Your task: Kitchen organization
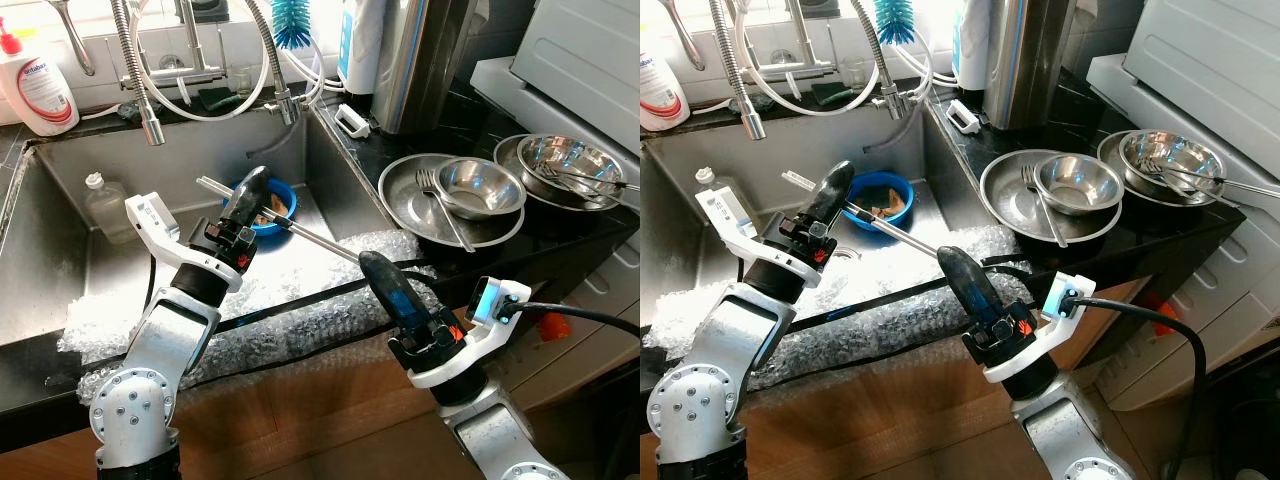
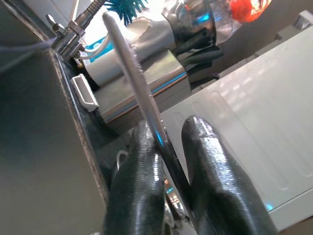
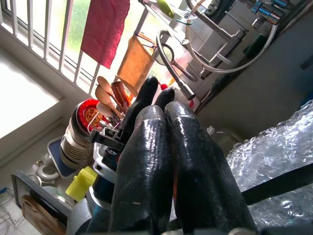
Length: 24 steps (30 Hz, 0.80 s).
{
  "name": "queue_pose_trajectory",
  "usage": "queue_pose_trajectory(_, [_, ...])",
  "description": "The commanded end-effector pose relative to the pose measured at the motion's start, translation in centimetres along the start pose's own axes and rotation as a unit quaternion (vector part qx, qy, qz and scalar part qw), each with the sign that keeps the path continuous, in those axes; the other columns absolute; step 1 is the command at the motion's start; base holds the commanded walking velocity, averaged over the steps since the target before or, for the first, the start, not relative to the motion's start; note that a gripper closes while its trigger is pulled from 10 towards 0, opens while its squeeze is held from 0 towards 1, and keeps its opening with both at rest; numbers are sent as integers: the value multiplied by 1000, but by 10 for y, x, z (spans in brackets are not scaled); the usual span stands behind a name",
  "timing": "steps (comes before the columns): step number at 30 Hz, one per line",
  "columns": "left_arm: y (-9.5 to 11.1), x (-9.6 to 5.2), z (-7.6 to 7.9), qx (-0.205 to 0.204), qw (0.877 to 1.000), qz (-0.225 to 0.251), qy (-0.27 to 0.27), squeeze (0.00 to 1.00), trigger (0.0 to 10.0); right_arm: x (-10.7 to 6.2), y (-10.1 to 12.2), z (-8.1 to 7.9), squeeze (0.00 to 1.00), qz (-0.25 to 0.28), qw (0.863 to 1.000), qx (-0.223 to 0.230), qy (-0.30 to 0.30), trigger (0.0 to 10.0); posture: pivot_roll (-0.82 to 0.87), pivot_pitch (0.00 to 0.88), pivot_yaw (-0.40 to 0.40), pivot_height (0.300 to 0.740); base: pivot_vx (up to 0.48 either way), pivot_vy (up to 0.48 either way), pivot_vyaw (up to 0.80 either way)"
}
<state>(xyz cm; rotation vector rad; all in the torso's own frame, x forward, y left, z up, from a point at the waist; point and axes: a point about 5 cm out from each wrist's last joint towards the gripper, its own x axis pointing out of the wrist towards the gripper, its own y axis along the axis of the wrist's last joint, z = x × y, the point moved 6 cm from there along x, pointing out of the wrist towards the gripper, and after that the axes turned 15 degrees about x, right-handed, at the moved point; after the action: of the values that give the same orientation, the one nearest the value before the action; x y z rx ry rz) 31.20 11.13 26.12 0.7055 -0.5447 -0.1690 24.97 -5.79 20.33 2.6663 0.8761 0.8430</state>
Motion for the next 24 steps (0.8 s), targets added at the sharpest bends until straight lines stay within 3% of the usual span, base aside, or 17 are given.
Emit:
queue_pose_trajectory(1, [1, -1, -5, -3, 1000, -2, 14, 0, 0, 1, 3, -8, 0, 4, 1000, -13, 13, 10000, 6, 124, -13, 740, 0, 0, 0])
queue_pose_trajectory(5, [4, 0, -6, -17, 1000, 4, 16, 0, 0, 1, 3, -7, 0, 4, 1000, -15, 10, 10000, 6, 124, -13, 740, 0, 0, 0])
queue_pose_trajectory(8, [15, 1, -8, -52, 998, 31, 27, 0, 0, 1, 4, -6, 0, 6, 1000, -17, 7, 10000, 6, 126, -12, 740, 0, 0, 0])
queue_pose_trajectory(9, [17, 2, -9, -58, 997, 37, 29, 0, 0, 1, 4, -6, 341, 6, 1000, -17, 7, 10000, 7, 125, -13, 740, 0, 0, 0])
queue_pose_trajectory(10, [20, 2, -10, -62, 997, 44, 31, 0, 0, 1, 4, -5, 1000, 6, 1000, -19, 5, 10000, 7, 125, -12, 740, 0, 0, 0])
queue_pose_trajectory(14, [26, 2, -11, -68, 996, 52, 35, 0, 0, 2, 4, -4, 1000, 7, 1000, -22, 3, 10000, 7, 124, -12, 740, 0, 0, 0])
queue_pose_trajectory(19, [51, 3, -21, -84, 988, 110, 65, 0, 0, 2, 4, -4, 1000, 6, 1000, -23, 2, 10000, 7, 124, -12, 740, 0, 0, 0])
queue_pose_trajectory(23, [81, 1, -37, -76, 974, 176, 118, 0, 0, 1, 4, -2, 1000, 7, 1000, -27, -2, 10000, 2, 122, -10, 740, 0, 0, 0])
queue_pose_trajectory(24, [98, -2, -48, -54, 964, 209, 159, 0, 0, 1, 4, -1, 1000, 8, 1000, -29, -5, 10000, 4, 121, -9, 740, 0, 0, 0])
